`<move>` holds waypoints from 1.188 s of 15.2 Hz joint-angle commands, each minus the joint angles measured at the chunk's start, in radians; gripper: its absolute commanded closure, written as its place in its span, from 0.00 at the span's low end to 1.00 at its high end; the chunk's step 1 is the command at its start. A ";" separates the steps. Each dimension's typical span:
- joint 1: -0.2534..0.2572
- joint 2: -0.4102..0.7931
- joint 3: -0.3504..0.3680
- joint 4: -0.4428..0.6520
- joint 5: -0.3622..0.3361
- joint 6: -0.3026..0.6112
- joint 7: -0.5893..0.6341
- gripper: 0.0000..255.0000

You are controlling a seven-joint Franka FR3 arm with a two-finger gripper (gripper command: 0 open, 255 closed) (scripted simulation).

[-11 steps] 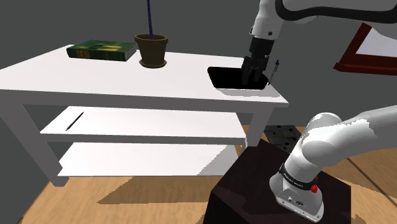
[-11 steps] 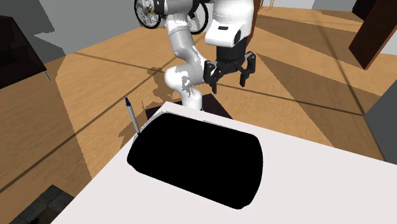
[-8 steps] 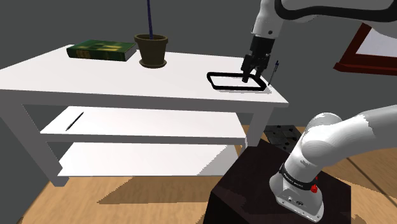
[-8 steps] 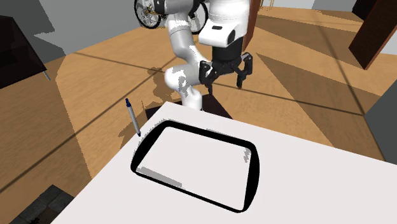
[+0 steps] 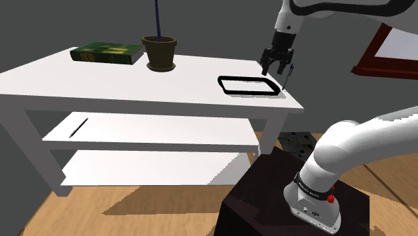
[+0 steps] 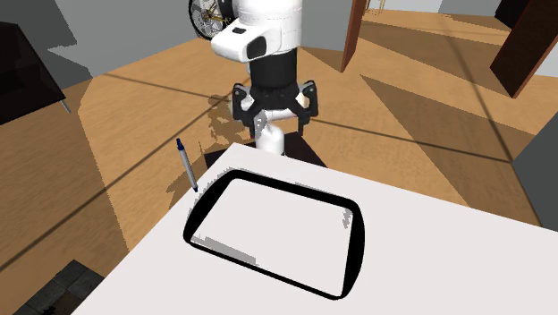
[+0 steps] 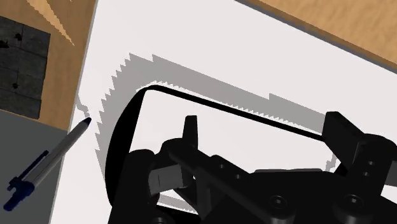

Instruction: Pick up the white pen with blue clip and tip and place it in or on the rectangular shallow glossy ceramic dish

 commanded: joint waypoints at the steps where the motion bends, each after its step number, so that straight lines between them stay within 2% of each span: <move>1: -0.028 0.028 -0.020 0.038 -0.023 -0.002 0.013 0.00; 13: -0.180 0.160 -0.158 0.241 -0.139 -0.011 0.072 0.00; 18: -0.186 0.149 -0.166 0.180 -0.147 0.041 0.077 0.00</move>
